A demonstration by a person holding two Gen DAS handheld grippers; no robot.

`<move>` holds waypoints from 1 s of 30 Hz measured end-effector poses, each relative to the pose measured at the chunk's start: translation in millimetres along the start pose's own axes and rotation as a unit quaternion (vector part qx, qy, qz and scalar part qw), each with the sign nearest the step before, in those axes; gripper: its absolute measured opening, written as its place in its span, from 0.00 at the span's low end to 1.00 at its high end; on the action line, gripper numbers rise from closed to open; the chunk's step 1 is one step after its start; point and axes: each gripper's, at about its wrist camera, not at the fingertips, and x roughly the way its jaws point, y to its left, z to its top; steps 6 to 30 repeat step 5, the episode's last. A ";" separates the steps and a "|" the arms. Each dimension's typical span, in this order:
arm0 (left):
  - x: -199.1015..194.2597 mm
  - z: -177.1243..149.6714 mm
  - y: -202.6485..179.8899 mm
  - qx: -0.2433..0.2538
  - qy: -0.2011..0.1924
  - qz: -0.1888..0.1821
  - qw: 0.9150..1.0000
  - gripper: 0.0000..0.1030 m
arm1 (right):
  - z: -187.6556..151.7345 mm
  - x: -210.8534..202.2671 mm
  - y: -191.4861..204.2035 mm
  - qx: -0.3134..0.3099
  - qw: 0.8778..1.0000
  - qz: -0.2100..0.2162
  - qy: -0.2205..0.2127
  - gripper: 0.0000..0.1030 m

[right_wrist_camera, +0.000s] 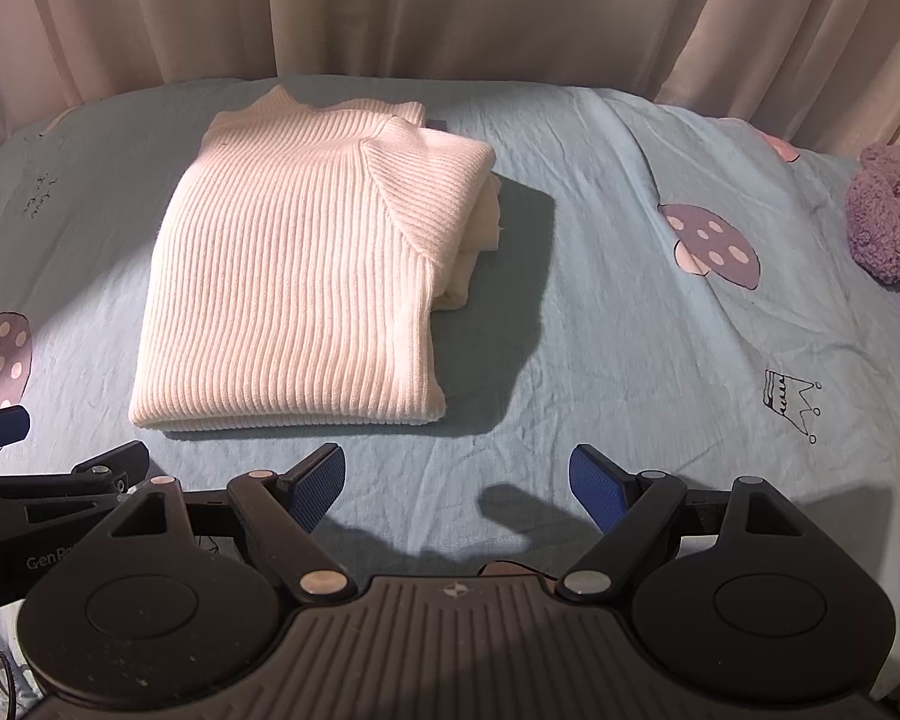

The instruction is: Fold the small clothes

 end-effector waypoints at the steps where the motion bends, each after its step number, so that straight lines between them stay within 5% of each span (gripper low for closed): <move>1: -0.1 -0.2 -0.5 0.002 0.000 0.000 1.000 0.87 | 0.0 -0.2 -0.1 0.001 1.000 0.000 0.000 0.80; 30: 0.0 1.6 0.7 0.000 0.011 -0.014 1.000 0.87 | 0.5 -1.2 -0.3 0.003 1.000 0.000 -0.002 0.80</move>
